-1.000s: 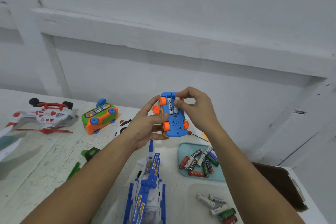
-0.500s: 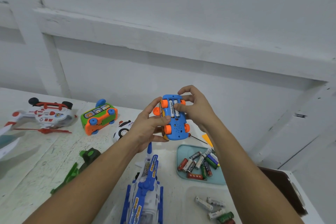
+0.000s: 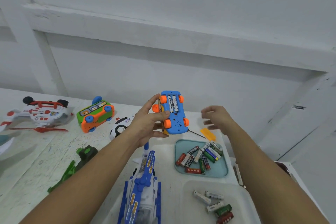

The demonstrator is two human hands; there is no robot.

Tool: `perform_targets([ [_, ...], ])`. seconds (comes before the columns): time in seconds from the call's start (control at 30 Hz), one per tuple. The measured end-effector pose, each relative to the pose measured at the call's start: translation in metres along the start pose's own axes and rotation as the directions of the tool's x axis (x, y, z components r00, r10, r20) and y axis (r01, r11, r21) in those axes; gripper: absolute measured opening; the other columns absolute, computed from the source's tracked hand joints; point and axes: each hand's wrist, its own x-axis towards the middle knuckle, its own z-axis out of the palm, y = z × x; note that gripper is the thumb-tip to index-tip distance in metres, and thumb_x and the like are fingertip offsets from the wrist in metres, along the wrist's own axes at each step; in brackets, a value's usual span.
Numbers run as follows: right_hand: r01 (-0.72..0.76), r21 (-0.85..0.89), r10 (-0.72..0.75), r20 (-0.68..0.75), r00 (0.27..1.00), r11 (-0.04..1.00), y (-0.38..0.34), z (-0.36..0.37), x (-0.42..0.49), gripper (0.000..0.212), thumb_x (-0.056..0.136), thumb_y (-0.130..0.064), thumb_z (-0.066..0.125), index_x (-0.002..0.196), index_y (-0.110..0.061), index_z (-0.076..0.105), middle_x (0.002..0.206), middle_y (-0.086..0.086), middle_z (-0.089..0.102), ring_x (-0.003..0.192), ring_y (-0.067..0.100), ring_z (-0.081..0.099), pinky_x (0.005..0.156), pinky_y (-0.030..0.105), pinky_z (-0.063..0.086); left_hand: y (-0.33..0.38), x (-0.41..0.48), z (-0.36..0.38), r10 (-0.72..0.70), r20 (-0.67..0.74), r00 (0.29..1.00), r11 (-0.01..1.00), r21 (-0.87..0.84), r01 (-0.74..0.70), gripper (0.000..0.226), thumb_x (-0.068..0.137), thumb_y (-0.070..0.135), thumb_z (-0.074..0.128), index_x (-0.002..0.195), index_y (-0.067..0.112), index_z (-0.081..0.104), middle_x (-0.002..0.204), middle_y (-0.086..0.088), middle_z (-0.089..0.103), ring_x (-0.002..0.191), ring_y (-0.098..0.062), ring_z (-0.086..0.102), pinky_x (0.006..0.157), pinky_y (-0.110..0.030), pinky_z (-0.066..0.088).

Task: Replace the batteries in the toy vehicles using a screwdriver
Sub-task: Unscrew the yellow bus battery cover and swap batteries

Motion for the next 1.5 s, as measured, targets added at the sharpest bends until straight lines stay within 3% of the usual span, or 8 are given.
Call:
perform_targets([
  [0.13,-0.075,-0.495,0.041,-0.08,0.996,0.866,0.047,-0.007,0.018,0.015,0.087,-0.014,0.068,0.082,-0.007,0.056,0.072,0.007,0.055,0.064,0.021,0.052,0.056,0.028,0.042,0.0,0.003,0.0,0.0,-0.001,1.0,1.0,0.011,0.0,0.065,0.087,0.007,0.068,0.137,0.042,0.048,0.114,-0.008,0.072,0.093,-0.033,0.073,0.075,-0.055,0.059],
  [0.37,-0.142,-0.515,0.11,-0.092,0.99,0.845,0.066,0.0,0.032,0.034,0.08,-0.007,0.067,0.064,-0.013,0.038,0.056,0.003,0.038,0.049,0.018,0.036,0.049,0.025,0.03,0.003,0.006,0.001,0.01,-0.003,1.0,1.0,0.01,-0.01,0.065,0.087,0.005,0.068,0.136,0.042,0.048,0.114,-0.008,0.072,0.094,-0.035,0.072,0.077,-0.056,0.058],
  [0.53,-0.15,-0.366,0.128,-0.084,0.988,0.919,0.058,-0.008,0.032,0.035,0.084,-0.001,0.067,0.061,-0.01,0.043,0.058,0.008,0.047,0.051,0.019,0.046,0.054,0.028,0.038,0.001,0.008,0.001,0.026,0.001,1.0,0.999,0.022,-0.026,0.064,0.087,0.005,0.068,0.135,0.043,0.049,0.111,-0.007,0.073,0.094,-0.034,0.072,0.079,-0.057,0.057],
  [0.67,-0.04,0.066,0.046,-0.097,0.994,0.997,0.022,-0.018,0.018,0.022,0.085,0.0,0.07,0.078,-0.009,0.052,0.068,0.011,0.057,0.055,0.018,0.053,0.048,0.025,0.043,0.0,0.009,0.002,0.029,0.006,1.0,0.999,0.014,-0.029,0.066,0.087,0.004,0.068,0.136,0.044,0.048,0.105,-0.006,0.075,0.095,-0.034,0.072,0.08,-0.057,0.057],
  [0.73,0.045,0.34,-0.021,-0.072,0.997,0.939,-0.006,-0.018,0.003,0.019,0.087,0.0,0.068,0.08,-0.009,0.053,0.071,0.01,0.059,0.056,0.017,0.054,0.044,0.022,0.044,-0.001,0.009,0.002,0.035,0.009,0.999,0.999,0.009,-0.035,0.067,0.087,0.003,0.067,0.136,0.043,0.047,0.104,-0.007,0.075,0.096,-0.033,0.072,0.08,-0.057,0.057],
  [0.83,0.11,0.545,-0.145,0.021,0.989,0.831,-0.044,-0.008,-0.03,0.011,0.088,-0.004,0.068,0.085,-0.009,0.058,0.074,0.007,0.063,0.061,0.016,0.058,0.051,0.022,0.048,-0.003,0.008,0.003,0.046,0.018,0.999,0.999,0.003,-0.046,0.069,0.086,0.003,0.067,0.138,0.044,0.045,0.107,-0.01,0.074,0.098,-0.033,0.071,0.081,-0.058,0.056],
  [1.03,0.195,0.49,-0.266,0.078,0.961,0.85,-0.062,0.028,-0.07,0.01,0.085,-0.004,0.07,0.088,-0.007,0.061,0.07,0.004,0.065,0.056,0.014,0.057,0.052,0.023,0.049,-0.003,0.004,0.007,0.084,0.009,0.996,0.996,-0.035,-0.084,0.079,0.067,0.015,0.076,0.135,0.044,0.049,0.114,-0.016,0.07,0.099,-0.035,0.071,0.08,-0.06,0.056],
  [1.5,0.324,0.331,-0.33,-0.04,0.943,0.886,-0.06,0.047,-0.08,0.013,0.085,-0.007,0.072,0.092,-0.005,0.062,0.071,0.007,0.065,0.046,0.007,0.057,0.045,0.022,0.046,-0.006,-0.004,0.004,0.123,-0.002,0.992,0.992,-0.029,-0.123,0.077,0.067,0.015,0.078,0.131,0.047,0.05,0.121,-0.013,0.066,0.099,-0.031,0.071,0.073,-0.053,0.06],
])
